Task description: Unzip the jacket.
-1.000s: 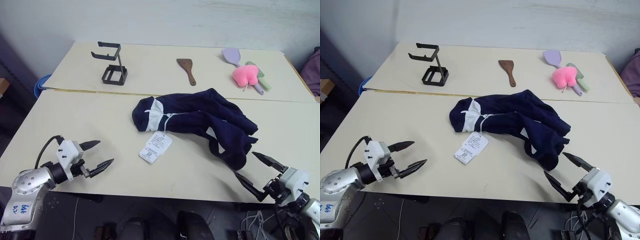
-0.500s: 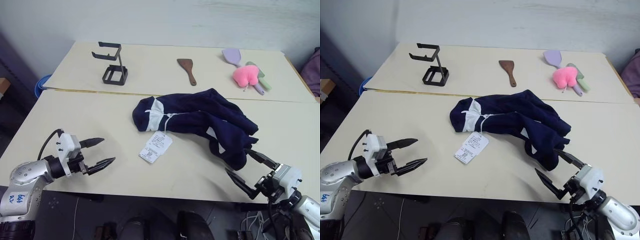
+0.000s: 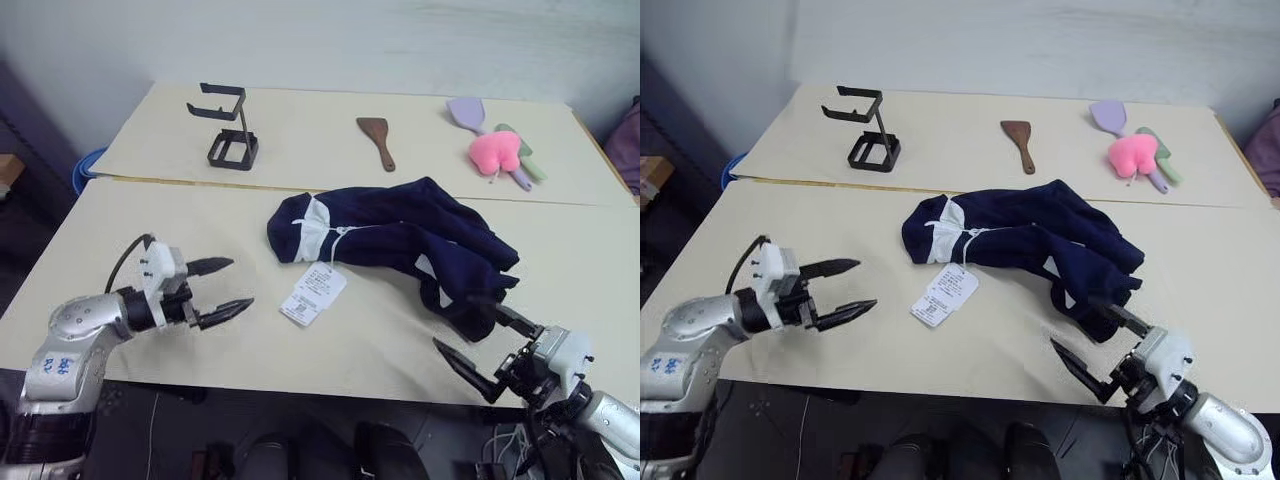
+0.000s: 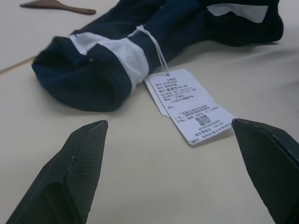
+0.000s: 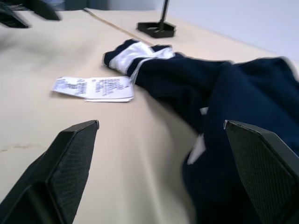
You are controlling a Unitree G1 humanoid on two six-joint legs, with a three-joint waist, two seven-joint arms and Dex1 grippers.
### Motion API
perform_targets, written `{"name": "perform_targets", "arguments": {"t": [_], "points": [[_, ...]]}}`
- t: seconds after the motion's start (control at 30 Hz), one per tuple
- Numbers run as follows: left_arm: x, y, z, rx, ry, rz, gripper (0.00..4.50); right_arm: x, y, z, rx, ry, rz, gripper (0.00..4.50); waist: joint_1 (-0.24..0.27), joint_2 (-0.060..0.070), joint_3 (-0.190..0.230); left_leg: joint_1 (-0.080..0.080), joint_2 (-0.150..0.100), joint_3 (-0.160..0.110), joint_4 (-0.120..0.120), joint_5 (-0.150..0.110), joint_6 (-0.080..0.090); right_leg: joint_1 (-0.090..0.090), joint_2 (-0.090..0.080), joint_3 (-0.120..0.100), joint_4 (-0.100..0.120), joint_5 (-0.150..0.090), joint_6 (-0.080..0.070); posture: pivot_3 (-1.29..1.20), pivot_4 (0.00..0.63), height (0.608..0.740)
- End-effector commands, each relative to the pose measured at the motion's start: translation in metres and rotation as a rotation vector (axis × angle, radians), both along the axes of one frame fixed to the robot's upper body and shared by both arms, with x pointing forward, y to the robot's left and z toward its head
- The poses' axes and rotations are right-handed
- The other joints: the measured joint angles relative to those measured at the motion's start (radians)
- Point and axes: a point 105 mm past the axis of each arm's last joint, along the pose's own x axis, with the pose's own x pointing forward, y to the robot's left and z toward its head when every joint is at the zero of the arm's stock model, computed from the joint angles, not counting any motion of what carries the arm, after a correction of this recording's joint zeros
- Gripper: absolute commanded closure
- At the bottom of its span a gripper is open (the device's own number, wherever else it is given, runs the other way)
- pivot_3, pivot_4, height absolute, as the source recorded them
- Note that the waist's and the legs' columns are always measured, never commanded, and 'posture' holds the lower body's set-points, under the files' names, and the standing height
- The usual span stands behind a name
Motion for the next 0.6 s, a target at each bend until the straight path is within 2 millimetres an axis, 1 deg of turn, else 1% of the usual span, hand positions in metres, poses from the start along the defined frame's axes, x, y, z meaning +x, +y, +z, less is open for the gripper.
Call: {"name": "perform_targets", "arguments": {"t": [0.03, 0.1, 0.17, 0.2, 0.27, 0.3, 0.37, 0.4, 0.43, 0.47, 0.53, 0.6], "points": [[0.032, -0.031, 0.002, 0.032, -0.065, -0.064, 0.04, 0.019, 0.002, 0.006, -0.08, -0.028, -0.096, 0.0, 0.005, 0.0, 0.0, 0.0, -0.002, 0.0, 0.0, 0.001, 0.001, 0.0, 0.0, 0.0, 0.0, 0.0, 0.0, 0.0, 0.15, 0.74], [0.052, -0.047, 0.005, 0.06, -0.112, -0.074, 0.04, 0.027, 0.003, 0.003, -0.116, -0.003, -0.131, 0.0, 0.016, -0.001, 0.0, -0.001, -0.004, 0.001, 0.001, 0.002, 0.003, -0.001, -0.001, -0.002, 0.0, 0.001, 0.002, 0.0, 0.15, 0.74], [0.076, -0.067, 0.007, 0.107, -0.148, -0.091, 0.04, 0.04, 0.005, -0.005, -0.176, 0.044, -0.179, 0.0, 0.021, -0.002, -0.001, -0.002, -0.005, 0.001, 0.0, 0.002, 0.003, -0.002, -0.001, -0.003, 0.003, 0.001, 0.002, 0.0, 0.15, 0.74], [0.083, -0.074, 0.006, 0.128, -0.159, -0.096, 0.04, 0.043, 0.006, -0.008, -0.191, 0.061, -0.193, 0.0, 0.021, -0.003, -0.001, -0.003, -0.005, 0.001, 0.001, 0.002, 0.003, -0.003, 0.0, -0.005, 0.004, 0.001, 0.002, 0.0, 0.15, 0.74], [0.092, -0.088, -0.002, 0.173, -0.167, -0.125, 0.04, 0.051, 0.005, -0.019, -0.255, 0.082, -0.229, 0.0, 0.02, -0.003, -0.001, -0.005, -0.006, 0.002, 0.001, 0.003, 0.004, -0.004, 0.0, -0.008, 0.003, 0.001, 0.003, 0.0, 0.15, 0.74], [0.095, -0.093, -0.008, 0.199, -0.165, -0.137, 0.22, 0.054, 0.002, -0.023, -0.279, 0.094, -0.266, 0.18, 0.018, -0.003, -0.001, -0.005, -0.007, 0.002, 0.0, 0.003, 0.004, -0.004, 0.0, -0.008, 0.003, 0.001, 0.003, 0.0, 0.15, 0.74], [0.097, -0.102, -0.016, 0.236, -0.178, -0.167, 0.66, 0.06, -0.005, -0.02, -0.343, 0.047, -0.333, 0.63, 0.014, -0.003, -0.001, -0.005, -0.007, 0.003, -0.001, 0.002, 0.005, -0.004, 0.0, -0.008, 0.001, 0.002, 0.003, 0.0, 0.15, 0.74], [0.096, -0.108, -0.02, 0.243, -0.184, -0.192, 1.06, 0.063, -0.009, -0.016, -0.374, 0.017, -0.361, 1.06, 0.014, -0.003, -0.001, -0.005, -0.008, 0.004, -0.001, 0.002, 0.005, -0.004, 0.001, -0.008, 0.0, 0.002, 0.003, 0.0, 0.15, 0.74], [0.096, -0.111, -0.022, 0.247, -0.189, -0.204, 1.27, 0.064, -0.013, -0.012, -0.397, -0.009, -0.384, 1.28, 0.015, -0.003, -0.001, -0.006, -0.008, 0.004, -0.001, 0.002, 0.005, -0.004, 0.001, -0.008, 0.0, 0.002, 0.004, 0.0, 0.15, 0.74], [0.094, -0.113, -0.025, 0.252, -0.184, -0.223, 1.59, 0.064, -0.015, -0.01, -0.415, -0.02, -0.393, 1.65, 0.016, -0.004, -0.001, -0.006, -0.007, 0.003, 0.0, 0.002, 0.005, -0.004, 0.0, -0.009, 0.0, 0.002, 0.004, 0.0, 0.15, 0.74], [0.095, -0.112, -0.029, 0.269, -0.184, -0.216, 2.22, 0.062, -0.018, -0.005, -0.439, -0.037, -0.406, 2.33, 0.017, -0.004, 0.0, -0.006, -0.006, 0.003, 0.0, 0.003, 0.006, -0.004, 0.0, -0.008, 0.0, 0.003, 0.005, 0.0, 0.15, 0.74], [0.097, -0.106, -0.035, 0.292, -0.171, -0.193, 2.77, 0.059, -0.018, -0.002, -0.446, -0.039, -0.39, 2.95, 0.019, -0.004, 0.0, -0.006, -0.006, 0.003, 0.001, 0.003, 0.006, -0.004, 0.0, -0.008, 0.0, 0.003, 0.006, 0.0, 0.15, 0.74]]}}
